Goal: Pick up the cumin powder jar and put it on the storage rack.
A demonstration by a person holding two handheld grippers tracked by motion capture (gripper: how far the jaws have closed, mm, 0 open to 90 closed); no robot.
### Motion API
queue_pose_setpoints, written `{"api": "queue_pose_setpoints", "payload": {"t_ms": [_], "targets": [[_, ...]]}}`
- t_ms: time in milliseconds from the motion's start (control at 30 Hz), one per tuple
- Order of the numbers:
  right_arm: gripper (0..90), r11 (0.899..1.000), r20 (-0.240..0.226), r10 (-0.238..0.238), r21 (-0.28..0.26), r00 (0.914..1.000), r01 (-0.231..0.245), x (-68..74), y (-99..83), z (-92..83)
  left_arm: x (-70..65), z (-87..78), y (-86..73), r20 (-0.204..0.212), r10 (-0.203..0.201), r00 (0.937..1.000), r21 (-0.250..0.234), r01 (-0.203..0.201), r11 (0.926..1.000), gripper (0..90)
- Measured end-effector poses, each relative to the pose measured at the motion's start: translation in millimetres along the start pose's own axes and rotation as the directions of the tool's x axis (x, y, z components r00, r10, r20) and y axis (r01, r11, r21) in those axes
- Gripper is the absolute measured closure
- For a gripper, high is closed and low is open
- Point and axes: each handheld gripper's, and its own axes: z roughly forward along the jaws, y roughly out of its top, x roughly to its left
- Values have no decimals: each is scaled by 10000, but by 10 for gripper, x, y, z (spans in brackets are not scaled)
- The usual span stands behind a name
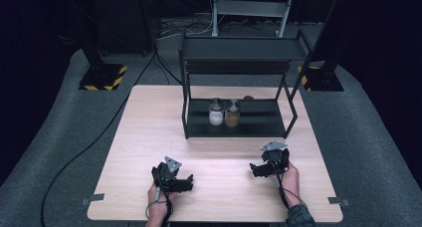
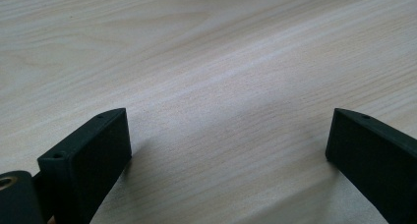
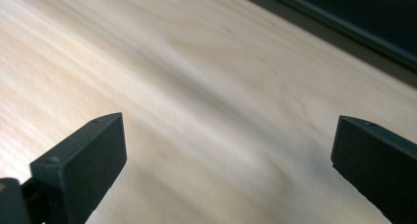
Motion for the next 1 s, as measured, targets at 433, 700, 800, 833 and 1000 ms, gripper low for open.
{"api": "queue_pose_setpoints", "payload": {"t_ms": [433,700,800,833,1000], "targets": [[0,9926,526,698,-1035,9962,-641,77,-474,-172,-5,0,-3,-13,-4,10000,-17,4,10000,30],[0,9940,416,716,-854,9966,-679,74,-547,-156,0,0,0,-2,5,10000,-1,-5,10000,30],[0,9926,344,792,-954,9963,-756,58,-565,-156,2,0,2,3,9,10000,13,-9,10000,30],[0,9924,364,846,-923,9957,-810,66,-562,-153,3,0,2,5,8,10000,14,-8,10000,30],[0,9929,442,749,-963,9962,-704,103,-577,-155,4,0,1,13,6,10000,10,-6,10000,30]]}}
